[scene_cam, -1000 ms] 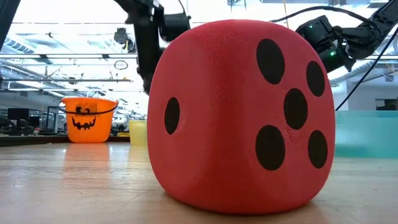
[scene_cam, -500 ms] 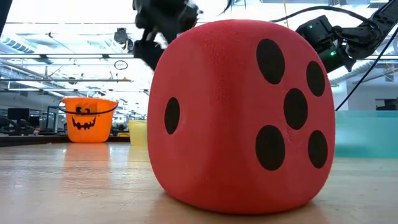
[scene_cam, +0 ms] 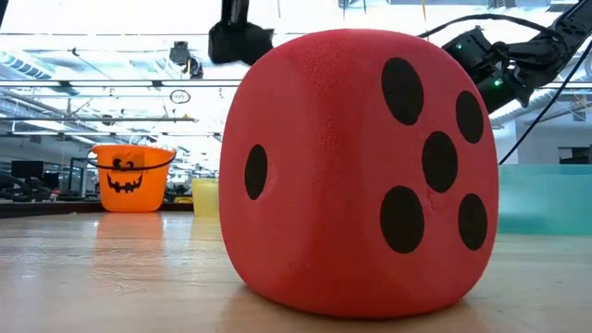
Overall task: Pick & Place Toys
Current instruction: Put the red dice into the yellow bin
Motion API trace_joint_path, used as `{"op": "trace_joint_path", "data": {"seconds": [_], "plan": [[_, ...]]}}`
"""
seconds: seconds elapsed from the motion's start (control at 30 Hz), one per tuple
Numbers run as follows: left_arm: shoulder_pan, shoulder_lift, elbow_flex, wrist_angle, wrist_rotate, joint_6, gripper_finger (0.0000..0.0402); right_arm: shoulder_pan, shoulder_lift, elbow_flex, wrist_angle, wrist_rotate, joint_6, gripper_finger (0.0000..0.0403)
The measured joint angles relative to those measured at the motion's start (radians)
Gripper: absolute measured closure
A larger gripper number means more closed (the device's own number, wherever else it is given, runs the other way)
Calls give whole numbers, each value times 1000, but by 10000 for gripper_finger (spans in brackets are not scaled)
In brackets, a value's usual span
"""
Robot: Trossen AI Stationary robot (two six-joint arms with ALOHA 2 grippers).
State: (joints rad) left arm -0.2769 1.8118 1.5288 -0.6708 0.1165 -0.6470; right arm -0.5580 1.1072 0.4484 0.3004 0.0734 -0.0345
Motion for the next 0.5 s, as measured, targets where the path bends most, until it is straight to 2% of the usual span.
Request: {"op": "trace_joint_path", "data": {"seconds": [0.17,0.37,0.5], "plan": [[-4,86,0,16,48,-55,32,52,-12,0,8,1,-8,37],[-10,179,-1,131,200,-50,44,103,-37,0,61,3,-18,37],[-26,210,-1,174,209,-84,43,126,-68,0,78,3,-18,37]]}}
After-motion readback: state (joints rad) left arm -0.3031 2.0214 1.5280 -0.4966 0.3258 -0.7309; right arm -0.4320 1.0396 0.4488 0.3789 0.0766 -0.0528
